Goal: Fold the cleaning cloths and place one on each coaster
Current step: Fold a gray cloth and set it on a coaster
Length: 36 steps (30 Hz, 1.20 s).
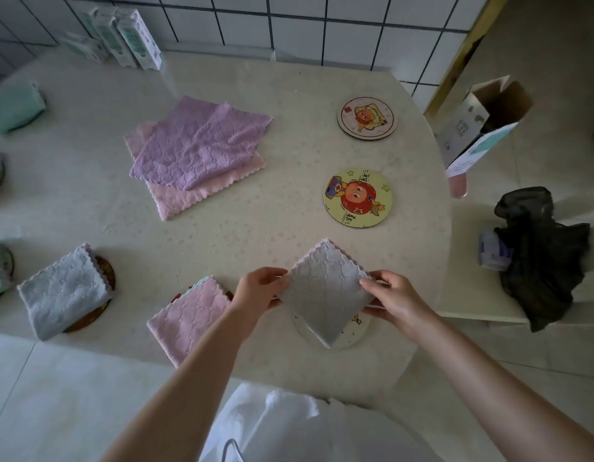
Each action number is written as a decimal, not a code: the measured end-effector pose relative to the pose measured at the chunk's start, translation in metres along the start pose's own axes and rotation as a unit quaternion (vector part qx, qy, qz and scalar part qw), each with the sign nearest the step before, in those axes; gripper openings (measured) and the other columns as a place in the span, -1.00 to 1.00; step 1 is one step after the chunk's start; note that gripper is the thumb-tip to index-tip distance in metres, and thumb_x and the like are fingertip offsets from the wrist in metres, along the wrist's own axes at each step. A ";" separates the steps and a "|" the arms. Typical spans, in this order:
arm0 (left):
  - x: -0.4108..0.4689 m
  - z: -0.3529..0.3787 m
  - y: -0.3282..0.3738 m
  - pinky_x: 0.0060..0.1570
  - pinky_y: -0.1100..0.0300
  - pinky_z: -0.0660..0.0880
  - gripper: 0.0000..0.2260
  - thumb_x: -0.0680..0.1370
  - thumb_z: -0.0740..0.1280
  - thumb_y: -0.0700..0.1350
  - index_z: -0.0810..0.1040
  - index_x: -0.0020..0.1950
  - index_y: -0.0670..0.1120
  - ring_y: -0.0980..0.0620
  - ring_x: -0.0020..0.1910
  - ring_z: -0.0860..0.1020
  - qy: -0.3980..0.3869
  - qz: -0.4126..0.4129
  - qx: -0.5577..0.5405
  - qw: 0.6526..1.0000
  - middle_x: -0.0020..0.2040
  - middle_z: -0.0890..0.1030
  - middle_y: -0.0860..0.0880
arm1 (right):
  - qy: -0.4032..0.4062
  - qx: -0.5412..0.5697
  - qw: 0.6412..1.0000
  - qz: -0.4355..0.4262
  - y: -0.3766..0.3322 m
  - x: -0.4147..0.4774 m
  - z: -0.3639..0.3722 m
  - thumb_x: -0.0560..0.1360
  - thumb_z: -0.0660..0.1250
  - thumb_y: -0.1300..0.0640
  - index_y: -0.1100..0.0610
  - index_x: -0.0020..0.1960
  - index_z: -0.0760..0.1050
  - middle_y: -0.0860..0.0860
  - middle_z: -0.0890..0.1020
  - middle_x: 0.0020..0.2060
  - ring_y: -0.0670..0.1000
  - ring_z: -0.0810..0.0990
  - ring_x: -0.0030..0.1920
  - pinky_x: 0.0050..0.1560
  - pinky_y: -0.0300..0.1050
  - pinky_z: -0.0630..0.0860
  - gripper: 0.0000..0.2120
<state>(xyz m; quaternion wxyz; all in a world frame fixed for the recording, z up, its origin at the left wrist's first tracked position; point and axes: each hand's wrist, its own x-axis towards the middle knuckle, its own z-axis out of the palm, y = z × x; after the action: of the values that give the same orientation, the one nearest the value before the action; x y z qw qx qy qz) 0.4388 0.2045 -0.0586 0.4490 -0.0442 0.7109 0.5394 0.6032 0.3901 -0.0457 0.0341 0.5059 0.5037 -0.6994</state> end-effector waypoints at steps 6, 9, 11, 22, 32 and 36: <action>-0.011 0.019 -0.040 0.01 -0.02 0.57 -0.91 0.48 0.41 -0.27 0.63 -0.07 -0.10 -0.04 -0.14 0.58 0.057 0.005 0.029 0.998 -0.13 0.65 -0.10 | 0.051 0.039 0.998 0.022 0.053 -0.002 -0.007 0.52 0.33 0.26 0.19 -0.08 0.53 0.17 0.60 -0.10 0.14 0.61 -0.12 -0.18 -0.01 0.60 -0.98; -0.012 0.026 -0.045 -0.02 -0.03 0.57 -0.89 0.48 0.40 -0.29 0.61 -0.10 -0.09 -0.04 -0.18 0.57 0.079 0.014 0.063 0.995 -0.17 0.64 -0.07 | 0.073 0.029 0.997 0.021 0.067 -0.002 -0.012 0.49 0.38 0.22 0.18 -0.12 0.54 0.17 0.61 -0.12 0.13 0.61 -0.14 -0.23 -0.04 0.59 -0.96; -0.010 0.028 -0.047 -0.04 -0.05 0.57 -0.88 0.47 0.41 -0.28 0.61 -0.12 -0.06 -0.06 -0.18 0.58 0.094 0.021 0.095 0.991 -0.17 0.65 -0.06 | 0.085 0.012 0.996 0.017 0.073 -0.001 -0.016 0.46 0.42 0.18 0.18 -0.14 0.55 0.16 0.62 -0.13 0.12 0.61 -0.14 -0.22 -0.04 0.61 -0.93; -0.007 0.030 -0.053 -0.21 0.22 0.48 -0.93 0.48 0.43 -0.15 0.63 -0.06 -0.06 0.05 -0.19 0.59 0.139 0.093 0.232 0.958 -0.18 0.64 0.04 | 0.125 -0.206 0.965 -0.107 0.076 0.001 -0.021 0.45 0.41 0.18 0.12 -0.12 0.55 -0.01 0.62 -0.26 0.04 0.63 -0.23 -0.22 -0.18 0.61 -0.95; 0.016 0.008 -0.035 -0.12 0.15 0.53 -0.86 0.49 0.38 -0.22 0.58 0.03 -0.13 0.01 -0.13 0.56 0.112 0.156 0.379 0.905 -0.06 0.58 -0.02 | 0.121 -0.423 0.885 -0.152 0.033 0.020 -0.032 0.47 0.31 0.21 0.14 0.00 0.55 0.03 0.65 -0.10 0.06 0.60 -0.06 -0.04 -0.13 0.50 -0.87; 0.046 -0.017 0.002 -0.07 0.14 0.51 -0.83 0.47 0.37 -0.23 0.59 0.05 -0.14 -0.05 -0.11 0.56 0.116 0.183 0.407 0.887 -0.04 0.58 -0.03 | 0.096 -0.480 0.848 -0.202 -0.018 0.044 -0.012 0.49 0.29 0.22 0.12 0.05 0.52 0.01 0.62 -0.04 0.03 0.59 -0.04 0.00 -0.05 0.55 -0.86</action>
<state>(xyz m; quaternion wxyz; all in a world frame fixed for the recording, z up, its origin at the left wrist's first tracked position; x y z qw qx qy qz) 0.4001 0.2110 -0.0882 0.2352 0.2108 0.9108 0.2659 0.5801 0.4280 -0.0664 0.0825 0.3781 0.8686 -0.3095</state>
